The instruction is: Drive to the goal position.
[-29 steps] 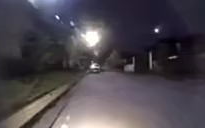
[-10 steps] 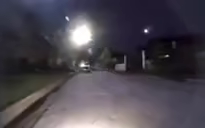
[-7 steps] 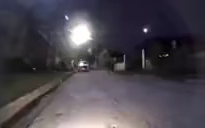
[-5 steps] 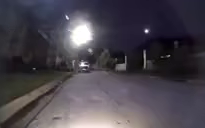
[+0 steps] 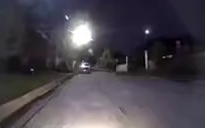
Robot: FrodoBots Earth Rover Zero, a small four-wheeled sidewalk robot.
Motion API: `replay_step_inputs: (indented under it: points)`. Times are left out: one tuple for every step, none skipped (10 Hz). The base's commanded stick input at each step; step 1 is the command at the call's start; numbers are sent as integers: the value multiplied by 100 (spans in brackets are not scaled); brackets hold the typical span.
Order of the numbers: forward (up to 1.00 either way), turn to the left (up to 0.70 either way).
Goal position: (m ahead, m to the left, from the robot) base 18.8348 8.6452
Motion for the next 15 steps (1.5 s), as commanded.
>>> replay_step_inputs:
  points:
    - [50,0]
    - [50,0]
    - [50,0]
    - [50,0]
    - [50,0]
    - [50,0]
    - [50,0]
    - [50,0]
    - [50,0]
    - [50,0]
    - [50,0]
    - [50,0]
    - [50,0]
    - [50,0]
    - [50,0]
